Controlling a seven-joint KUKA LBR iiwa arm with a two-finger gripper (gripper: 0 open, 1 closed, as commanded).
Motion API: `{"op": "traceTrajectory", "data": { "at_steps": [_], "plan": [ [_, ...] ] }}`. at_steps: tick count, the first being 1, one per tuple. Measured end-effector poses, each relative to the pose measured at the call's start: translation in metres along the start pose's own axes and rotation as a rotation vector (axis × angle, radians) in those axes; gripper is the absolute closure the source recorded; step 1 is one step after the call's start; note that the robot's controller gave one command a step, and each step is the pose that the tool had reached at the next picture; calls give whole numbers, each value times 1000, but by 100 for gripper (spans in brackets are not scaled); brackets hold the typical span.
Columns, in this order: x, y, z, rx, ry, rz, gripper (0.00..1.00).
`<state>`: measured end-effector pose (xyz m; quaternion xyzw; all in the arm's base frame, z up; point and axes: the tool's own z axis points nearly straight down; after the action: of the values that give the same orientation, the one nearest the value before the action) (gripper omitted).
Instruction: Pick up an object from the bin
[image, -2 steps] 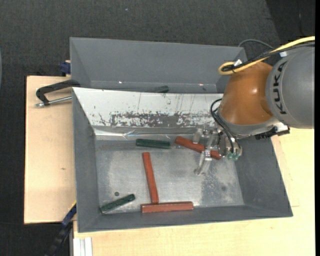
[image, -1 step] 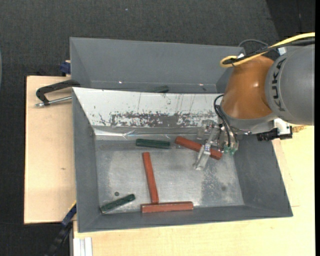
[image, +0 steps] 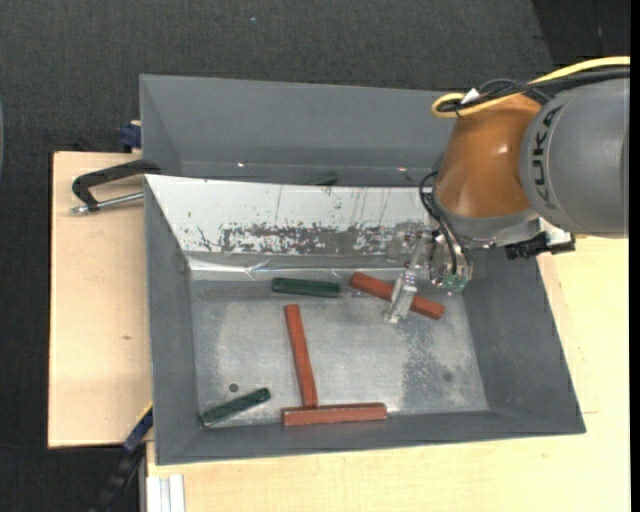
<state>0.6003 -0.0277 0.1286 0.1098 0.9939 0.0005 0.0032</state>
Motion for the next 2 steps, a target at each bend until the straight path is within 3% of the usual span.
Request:
{"op": "traceTrajectory", "data": {
  "at_steps": [1,2],
  "plan": [
    [5,-1,61,1,7,136,0],
    [11,0,58,1,5,155,100]
  ]
}}
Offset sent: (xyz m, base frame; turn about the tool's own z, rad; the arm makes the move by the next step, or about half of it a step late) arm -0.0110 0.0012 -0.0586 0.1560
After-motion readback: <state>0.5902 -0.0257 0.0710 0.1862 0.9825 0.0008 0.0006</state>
